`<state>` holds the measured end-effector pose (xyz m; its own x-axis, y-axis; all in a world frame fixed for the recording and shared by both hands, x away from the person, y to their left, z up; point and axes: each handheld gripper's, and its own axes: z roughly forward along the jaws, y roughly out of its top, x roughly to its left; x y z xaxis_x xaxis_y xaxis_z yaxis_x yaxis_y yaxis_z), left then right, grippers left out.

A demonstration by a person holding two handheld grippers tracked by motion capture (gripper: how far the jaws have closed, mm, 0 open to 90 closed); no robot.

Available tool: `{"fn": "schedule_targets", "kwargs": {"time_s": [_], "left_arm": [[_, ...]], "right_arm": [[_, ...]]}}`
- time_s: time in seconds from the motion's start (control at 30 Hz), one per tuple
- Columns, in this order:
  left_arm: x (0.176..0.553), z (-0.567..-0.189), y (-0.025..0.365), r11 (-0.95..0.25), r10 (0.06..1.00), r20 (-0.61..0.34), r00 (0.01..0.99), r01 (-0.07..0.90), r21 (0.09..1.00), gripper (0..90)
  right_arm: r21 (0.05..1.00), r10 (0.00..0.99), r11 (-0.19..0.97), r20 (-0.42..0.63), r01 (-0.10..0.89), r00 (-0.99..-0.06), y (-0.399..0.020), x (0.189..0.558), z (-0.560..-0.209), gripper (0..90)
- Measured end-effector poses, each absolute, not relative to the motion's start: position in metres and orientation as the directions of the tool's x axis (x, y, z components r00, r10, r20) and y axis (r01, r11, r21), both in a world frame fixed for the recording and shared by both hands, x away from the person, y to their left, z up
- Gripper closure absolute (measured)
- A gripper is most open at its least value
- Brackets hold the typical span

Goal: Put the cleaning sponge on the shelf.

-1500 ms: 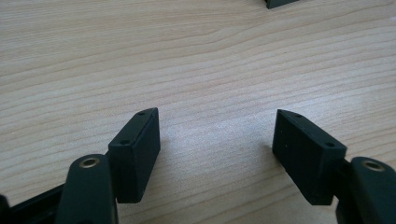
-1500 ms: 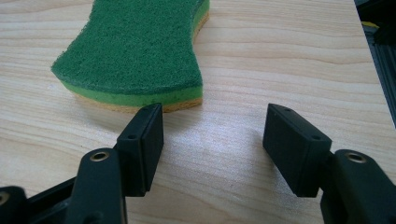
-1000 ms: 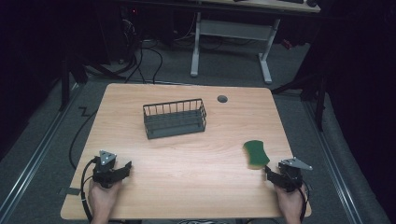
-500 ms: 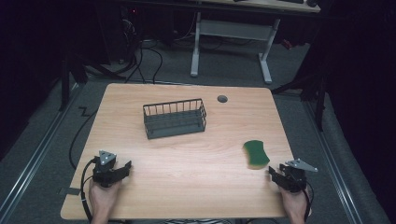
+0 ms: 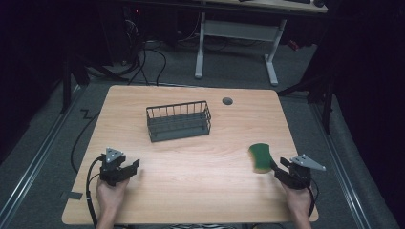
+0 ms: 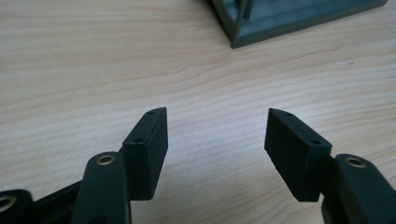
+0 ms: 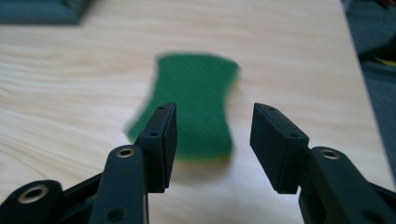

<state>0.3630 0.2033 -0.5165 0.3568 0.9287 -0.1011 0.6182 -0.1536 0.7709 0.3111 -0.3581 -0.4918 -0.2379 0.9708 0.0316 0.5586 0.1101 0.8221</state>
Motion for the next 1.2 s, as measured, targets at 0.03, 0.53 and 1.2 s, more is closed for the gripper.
{"fn": "schedule_targets", "kwargs": {"time_s": [0.03,0.53,1.2], "left_arm": [[0.365,-0.513,0.201,-0.156,0.926,-0.103,0.363,0.616,0.773,40.3],[0.396,-0.485,0.181,-0.168,0.911,-0.111,0.397,0.604,0.779,44.5],[0.439,-0.490,0.164,-0.188,0.924,-0.086,0.373,0.638,0.747,54.3]], "right_arm": [[0.831,0.964,0.121,0.033,0.542,-0.265,-0.349,0.318,-0.485,51.2],[0.830,0.904,0.178,0.074,0.529,-0.420,-0.286,0.382,-0.460,57.4],[0.757,0.854,0.271,0.097,0.595,-0.512,-0.211,0.460,-0.466,63.9]]}}
